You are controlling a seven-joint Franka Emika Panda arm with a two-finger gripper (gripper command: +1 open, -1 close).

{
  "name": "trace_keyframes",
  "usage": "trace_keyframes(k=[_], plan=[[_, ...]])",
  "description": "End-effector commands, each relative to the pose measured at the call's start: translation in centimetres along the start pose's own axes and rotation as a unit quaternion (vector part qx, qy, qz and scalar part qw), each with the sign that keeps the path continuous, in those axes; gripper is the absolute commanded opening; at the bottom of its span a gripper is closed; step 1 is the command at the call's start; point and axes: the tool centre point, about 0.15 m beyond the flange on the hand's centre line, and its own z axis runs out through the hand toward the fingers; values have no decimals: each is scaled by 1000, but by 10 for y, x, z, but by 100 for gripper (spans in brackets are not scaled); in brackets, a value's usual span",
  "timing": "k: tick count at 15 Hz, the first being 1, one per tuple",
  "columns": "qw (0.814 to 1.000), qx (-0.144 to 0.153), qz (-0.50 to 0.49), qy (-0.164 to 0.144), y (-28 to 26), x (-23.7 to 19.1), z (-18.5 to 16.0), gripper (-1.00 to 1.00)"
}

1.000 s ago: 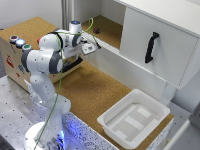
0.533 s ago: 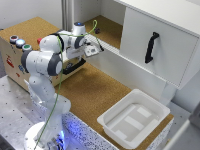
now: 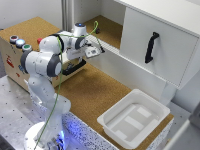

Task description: Grasp the drawer handle, then open it

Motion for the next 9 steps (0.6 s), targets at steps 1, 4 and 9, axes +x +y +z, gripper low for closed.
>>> trace_keyframes(k=[1, 4, 9], plan=[[997, -38, -28, 53, 37, -19, -20, -100], [995, -43, -71, 57, 25, -17, -25, -100], [990, -37, -125, 62, -1, -10, -17, -100]])
